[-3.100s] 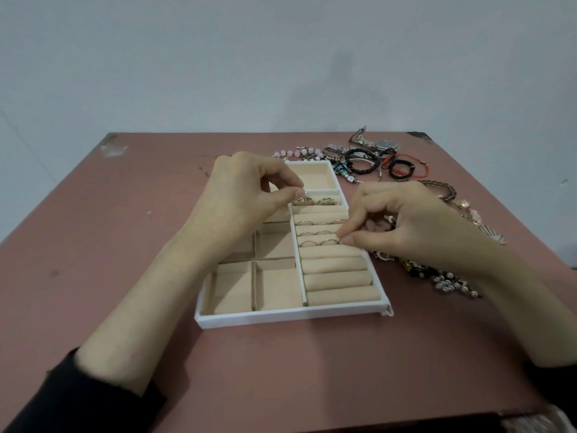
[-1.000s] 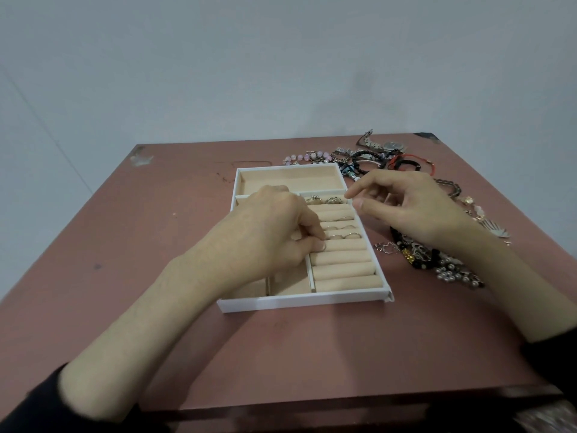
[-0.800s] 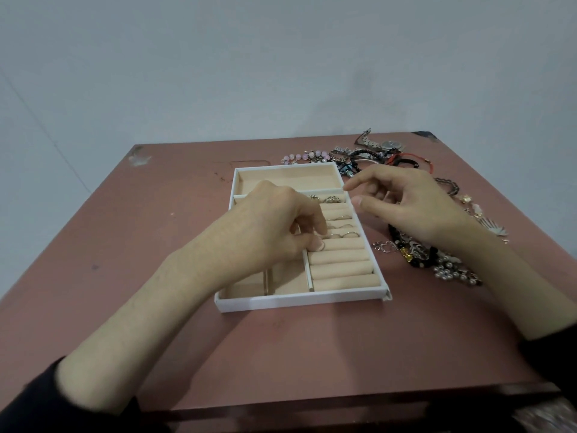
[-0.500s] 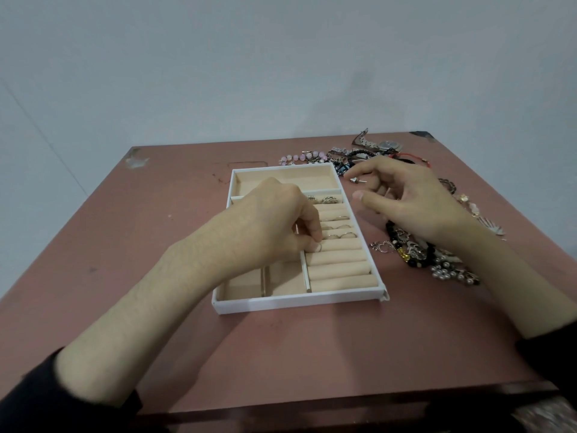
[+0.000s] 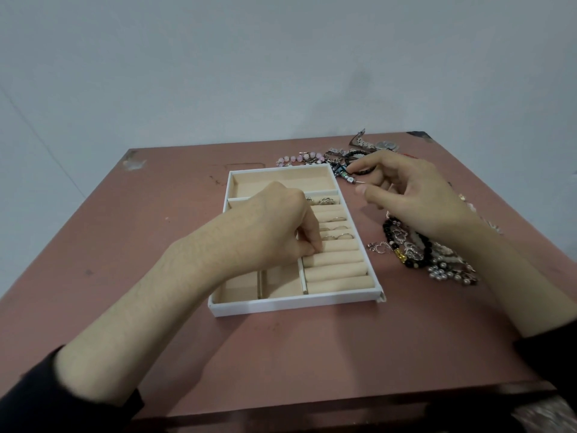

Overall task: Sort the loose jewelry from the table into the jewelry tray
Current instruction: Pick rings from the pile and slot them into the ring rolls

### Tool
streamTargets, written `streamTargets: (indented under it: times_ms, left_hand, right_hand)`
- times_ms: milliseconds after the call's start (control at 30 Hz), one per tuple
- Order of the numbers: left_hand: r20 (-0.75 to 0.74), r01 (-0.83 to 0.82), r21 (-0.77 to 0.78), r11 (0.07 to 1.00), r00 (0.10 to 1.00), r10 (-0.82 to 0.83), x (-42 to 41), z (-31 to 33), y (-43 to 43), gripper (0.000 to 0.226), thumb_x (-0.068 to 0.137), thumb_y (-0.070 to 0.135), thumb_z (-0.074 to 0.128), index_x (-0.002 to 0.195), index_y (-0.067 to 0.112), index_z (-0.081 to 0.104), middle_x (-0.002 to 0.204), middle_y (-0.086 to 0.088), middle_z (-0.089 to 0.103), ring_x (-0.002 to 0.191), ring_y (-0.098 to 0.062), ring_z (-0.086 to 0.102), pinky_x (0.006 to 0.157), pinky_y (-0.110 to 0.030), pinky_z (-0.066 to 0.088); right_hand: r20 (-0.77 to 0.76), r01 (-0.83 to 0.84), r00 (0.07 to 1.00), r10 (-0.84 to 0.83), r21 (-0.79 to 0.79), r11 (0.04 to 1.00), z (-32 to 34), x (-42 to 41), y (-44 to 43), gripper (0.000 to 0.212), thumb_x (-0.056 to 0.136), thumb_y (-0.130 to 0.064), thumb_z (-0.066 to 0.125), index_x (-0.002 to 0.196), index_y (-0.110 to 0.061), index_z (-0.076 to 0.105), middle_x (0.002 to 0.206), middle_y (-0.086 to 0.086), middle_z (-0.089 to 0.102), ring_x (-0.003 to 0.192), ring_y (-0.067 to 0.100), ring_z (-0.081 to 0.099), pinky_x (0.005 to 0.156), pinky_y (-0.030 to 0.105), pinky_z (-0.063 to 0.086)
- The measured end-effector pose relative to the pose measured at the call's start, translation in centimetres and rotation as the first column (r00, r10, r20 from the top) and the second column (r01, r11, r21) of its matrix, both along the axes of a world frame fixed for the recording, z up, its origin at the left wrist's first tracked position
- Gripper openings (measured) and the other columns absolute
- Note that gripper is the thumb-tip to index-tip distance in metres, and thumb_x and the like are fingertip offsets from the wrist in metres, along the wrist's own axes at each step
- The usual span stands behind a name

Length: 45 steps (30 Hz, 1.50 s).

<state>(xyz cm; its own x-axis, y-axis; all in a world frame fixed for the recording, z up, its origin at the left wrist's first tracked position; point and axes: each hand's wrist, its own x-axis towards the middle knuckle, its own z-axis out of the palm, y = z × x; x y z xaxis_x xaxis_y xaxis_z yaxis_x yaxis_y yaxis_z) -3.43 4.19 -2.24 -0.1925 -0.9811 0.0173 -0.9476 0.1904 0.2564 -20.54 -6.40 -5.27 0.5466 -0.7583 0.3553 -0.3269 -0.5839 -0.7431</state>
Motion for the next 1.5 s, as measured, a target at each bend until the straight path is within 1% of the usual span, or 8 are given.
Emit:
streamTargets:
  times_ms: [200,367,467,633,800,933,1300,1500]
  left_hand:
    - [-0.061,0.004,0.022,1.000,0.998,-0.002,0.6,0.2,-0.2,0.012,0.079,0.021,0.070,0.088,0.027,0.075,0.072,0.016,0.063,0.064,0.006,0.051,0.060,-0.004,0.038]
    - [-0.171,-0.014,-0.065,0.998,0.985,0.002,-0.4,1.0,-2.0,0.010,0.080,0.025,0.068,0.089,0.027,0.074,0.077,0.013,0.066,0.070,0.000,0.055,0.061,-0.004,0.038]
    - [-0.208,-0.002,-0.119,0.993,0.978,-0.023,-2.1,1.0,-4.3,0.014,0.081,0.027,0.067,0.093,0.024,0.073,0.083,0.008,0.069,0.074,-0.004,0.059,0.063,-0.006,0.038]
    - [-0.197,0.029,-0.102,0.994,0.979,-0.048,-5.0,0.3,-9.2,0.020,0.083,0.023,0.067,0.103,0.020,0.069,0.084,0.007,0.061,0.077,-0.006,0.054,0.069,-0.013,0.037]
    - [-0.127,0.085,0.018,0.996,0.989,-0.082,-6.3,-1.3,-12.9,0.025,0.082,0.022,0.068,0.107,0.019,0.067,0.097,0.002,0.070,0.078,-0.007,0.057,0.071,-0.016,0.038]
    - [-0.110,0.106,0.089,0.990,0.989,-0.096,-6.7,-1.8,-14.3,0.021,0.080,0.015,0.068,0.100,0.018,0.069,0.095,-0.001,0.073,0.073,-0.006,0.058,0.063,-0.017,0.038]
    - [-0.155,0.095,0.085,0.992,0.985,-0.081,-7.3,-1.7,-14.7,0.018,0.079,0.002,0.063,0.092,0.012,0.068,0.080,0.000,0.065,0.082,-0.015,0.061,0.068,-0.020,0.041]
    - [-0.190,0.089,0.176,0.980,0.980,-0.055,-7.3,-1.5,-14.9,0.018,0.077,0.005,0.069,0.084,0.020,0.063,0.075,0.006,0.063,0.078,-0.011,0.058,0.068,-0.020,0.040]
  right_hand:
    - [0.052,0.084,0.995,-0.085,0.020,0.996,0.6,-1.6,-1.6,0.019,0.086,-0.013,0.063,0.100,-0.026,0.067,0.077,0.008,0.057,0.067,0.016,0.050,0.063,0.024,0.044]
    - [-0.048,0.270,0.962,-0.270,-0.015,0.963,0.8,-3.8,-3.7,0.014,0.083,-0.012,0.064,0.085,-0.025,0.070,0.083,0.004,0.067,0.073,0.014,0.061,0.066,0.013,0.049]
    - [-0.026,0.327,0.945,-0.327,0.004,0.945,1.0,-4.5,-4.2,0.013,0.084,-0.009,0.063,0.084,-0.021,0.069,0.076,0.001,0.061,0.060,-0.004,0.054,0.048,0.001,0.036]
    - [-0.016,0.411,0.912,-0.411,-0.012,0.912,0.4,-5.1,-5.0,0.015,0.086,-0.013,0.059,0.086,-0.023,0.069,0.068,-0.004,0.057,0.059,0.005,0.048,0.048,0.006,0.035]
    - [-0.088,0.408,0.908,-0.410,-0.037,0.912,-0.2,-4.6,-4.8,0.018,0.086,-0.015,0.057,0.081,-0.029,0.068,0.067,0.001,0.062,0.056,0.008,0.052,0.052,0.023,0.042]
    - [-0.084,0.395,0.913,-0.398,-0.054,0.917,-0.3,-4.2,-4.8,0.020,0.085,-0.013,0.057,0.081,-0.028,0.069,0.069,0.008,0.066,0.069,0.025,0.065,0.065,0.037,0.053]
    - [-0.075,0.407,0.908,-0.412,-0.076,0.910,-0.4,-4.3,-5.0,0.017,0.086,-0.014,0.056,0.085,-0.023,0.071,0.061,-0.003,0.054,0.058,0.012,0.051,0.053,0.023,0.038]
    - [-0.079,0.398,0.912,-0.402,-0.063,0.915,-0.3,-4.4,-5.0,0.016,0.086,-0.015,0.056,0.085,-0.022,0.070,0.064,0.001,0.055,0.059,0.014,0.050,0.056,0.026,0.041]
